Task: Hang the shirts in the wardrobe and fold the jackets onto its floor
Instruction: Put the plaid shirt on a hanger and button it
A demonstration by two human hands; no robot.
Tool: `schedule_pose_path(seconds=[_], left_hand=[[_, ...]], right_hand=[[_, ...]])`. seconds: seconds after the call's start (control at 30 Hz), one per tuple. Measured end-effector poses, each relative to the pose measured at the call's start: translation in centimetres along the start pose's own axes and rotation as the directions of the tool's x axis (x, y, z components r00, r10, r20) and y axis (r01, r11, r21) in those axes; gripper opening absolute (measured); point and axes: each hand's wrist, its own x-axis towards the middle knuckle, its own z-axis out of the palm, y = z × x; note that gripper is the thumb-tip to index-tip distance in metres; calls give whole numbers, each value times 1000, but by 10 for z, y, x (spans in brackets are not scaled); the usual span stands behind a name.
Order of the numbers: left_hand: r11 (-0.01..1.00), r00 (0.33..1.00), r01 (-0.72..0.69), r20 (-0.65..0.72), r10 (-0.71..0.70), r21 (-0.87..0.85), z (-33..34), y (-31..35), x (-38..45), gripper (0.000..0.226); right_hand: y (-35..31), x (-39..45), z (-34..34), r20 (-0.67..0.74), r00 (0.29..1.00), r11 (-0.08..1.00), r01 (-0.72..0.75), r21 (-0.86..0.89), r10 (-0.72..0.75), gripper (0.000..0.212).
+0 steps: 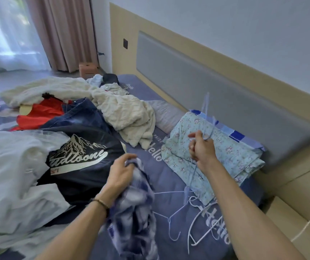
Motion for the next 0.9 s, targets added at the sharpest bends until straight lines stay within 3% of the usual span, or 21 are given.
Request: schedule_pose_path(seconds=[0.07, 0.13, 0.23, 0.3, 0.37, 0.43, 0.5, 0.57, 0.63, 0.7, 0.73, 0.8, 0.9], left_hand=[[953, 982, 96, -131, -139, -287, -12, 25, 14, 33], [830, 940, 180, -156, -303, -528, -25, 51, 24, 32], [636, 899, 240, -79, -431, -734, -43, 76, 34, 36], [574, 898, 277, -5, -440, -771, -52, 81, 37, 30], [583, 921, 294, 61, -385, -758, -65, 88, 28, 27], [597, 938, 302, 120, -325, -743, -71, 99, 16, 28], [630, 946, 283, 105, -305, -723, -75, 108, 5, 23], [802, 970, 199, -3, -243, -563, -84, 107, -5, 11], [979, 988, 63, -126, -88, -191, -93, 98, -10, 12], [992, 987, -18, -157, 37, 122, -99, 88, -18, 22], [982, 986, -15, -158, 45, 189, -100, 84, -24, 32], [976, 994, -19, -106, 42, 215, -99, 77, -32, 68], [969, 969, -190, 189, 159, 159, -90, 78, -49, 112]], right_hand=[[6, -15, 7, 137, 990, 976, 56, -208, -27, 37], [15, -32, 18, 243, 970, 961, 54, -272, 15, 37], [19, -60, 38, 349, 937, 985, 49, -164, 11, 29], [18, -73, 53, 455, 890, 998, 58, -25, -40, 16], [10, -85, 67, 510, 856, 997, 69, 39, -79, 21], [3, -86, 77, 462, 882, 992, 126, -32, -97, 22], [-6, -86, 80, 378, 922, 983, 142, -113, -90, 9], [-16, -90, 79, 290, 951, 981, 151, -125, -109, 15], [-30, -93, 72, 186, 976, 985, 137, -106, -115, 24], [-46, -98, 63, 142, 980, 979, 157, -128, -139, 39], [-53, -99, 60, 139, 977, 968, 187, -167, -165, 41], [-63, -102, 58, 156, 962, 938, 255, -233, -223, 42], [-80, -112, 64, 206, 956, 905, 270, -329, -210, 40]])
